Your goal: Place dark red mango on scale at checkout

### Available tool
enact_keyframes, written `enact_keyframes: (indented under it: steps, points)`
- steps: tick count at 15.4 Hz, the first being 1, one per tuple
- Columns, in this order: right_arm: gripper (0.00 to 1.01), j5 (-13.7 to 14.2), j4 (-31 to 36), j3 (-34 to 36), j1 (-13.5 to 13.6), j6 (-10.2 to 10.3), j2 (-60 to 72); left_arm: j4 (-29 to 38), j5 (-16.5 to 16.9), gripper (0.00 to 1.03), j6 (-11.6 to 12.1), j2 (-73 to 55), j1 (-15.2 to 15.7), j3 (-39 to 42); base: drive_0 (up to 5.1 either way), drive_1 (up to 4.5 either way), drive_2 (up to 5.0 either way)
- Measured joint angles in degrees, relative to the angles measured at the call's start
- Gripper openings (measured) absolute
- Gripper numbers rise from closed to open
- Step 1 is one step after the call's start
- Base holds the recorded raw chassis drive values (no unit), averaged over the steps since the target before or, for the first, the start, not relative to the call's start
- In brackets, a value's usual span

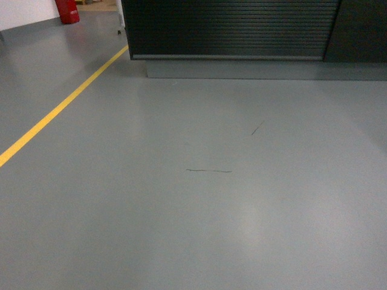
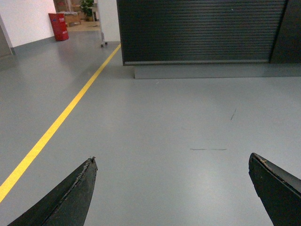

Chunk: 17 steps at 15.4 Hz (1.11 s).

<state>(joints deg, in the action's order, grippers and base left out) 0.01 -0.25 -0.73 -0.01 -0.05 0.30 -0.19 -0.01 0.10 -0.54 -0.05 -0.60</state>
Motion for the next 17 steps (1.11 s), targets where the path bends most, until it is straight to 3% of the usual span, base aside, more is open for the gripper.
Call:
enact_keyframes:
  steps: [17]
  points:
    - [0.98,0.0,0.0,0.0,0.0,0.0,0.0,0.0,0.0,0.98,0.0,0.0,0.0,0.0,0.0,0.0,0.0]
